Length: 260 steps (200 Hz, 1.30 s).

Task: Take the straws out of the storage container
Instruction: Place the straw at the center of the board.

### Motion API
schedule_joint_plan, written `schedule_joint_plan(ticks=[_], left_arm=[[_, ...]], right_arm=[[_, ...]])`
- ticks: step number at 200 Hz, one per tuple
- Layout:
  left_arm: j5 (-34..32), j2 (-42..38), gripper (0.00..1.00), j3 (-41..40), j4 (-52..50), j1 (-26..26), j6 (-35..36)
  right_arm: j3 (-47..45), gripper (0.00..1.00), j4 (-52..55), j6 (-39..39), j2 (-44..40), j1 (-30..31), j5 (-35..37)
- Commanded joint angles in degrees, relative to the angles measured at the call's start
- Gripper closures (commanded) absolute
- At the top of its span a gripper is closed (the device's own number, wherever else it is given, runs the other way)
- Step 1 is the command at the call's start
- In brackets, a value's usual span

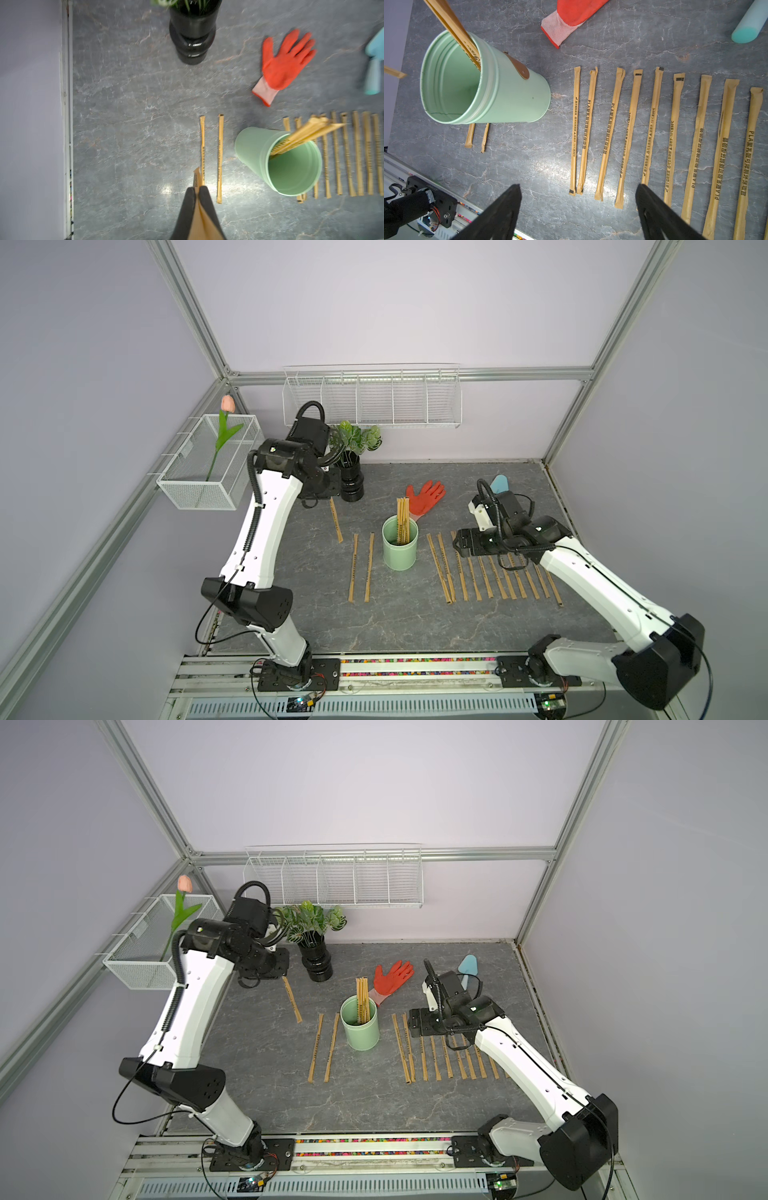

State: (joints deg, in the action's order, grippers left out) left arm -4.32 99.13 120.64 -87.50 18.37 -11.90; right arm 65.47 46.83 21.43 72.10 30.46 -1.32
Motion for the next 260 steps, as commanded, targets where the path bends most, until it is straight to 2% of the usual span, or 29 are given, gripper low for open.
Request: schedule_joint_plan(ticks=[1, 67, 145, 260], left_arm=[[-6.02, 3.29, 0.94, -3.6, -4.49, -0.33, -0.23], [-3.34, 11.39, 0.94, -8.68, -3.05, -0.45, 0.37], [1.3, 17.21, 0.94, -12.65, 0.45, -0.72, 1.1], [2.3, 23.4, 0.94, -12.97, 4.09, -1.22, 1.18]], right_arm=[[0.39, 0.11, 1.95, -0.46, 0.98, -0.29, 0.35], [-0.24, 0.11, 2.31, -0.55, 2.26, -0.25, 0.29], [-0.78, 0.11, 1.08, -0.69, 3.58, -0.31, -0.11], [-0.61, 0.11, -0.25, -0.99, 6.73, -0.24, -1.07]])
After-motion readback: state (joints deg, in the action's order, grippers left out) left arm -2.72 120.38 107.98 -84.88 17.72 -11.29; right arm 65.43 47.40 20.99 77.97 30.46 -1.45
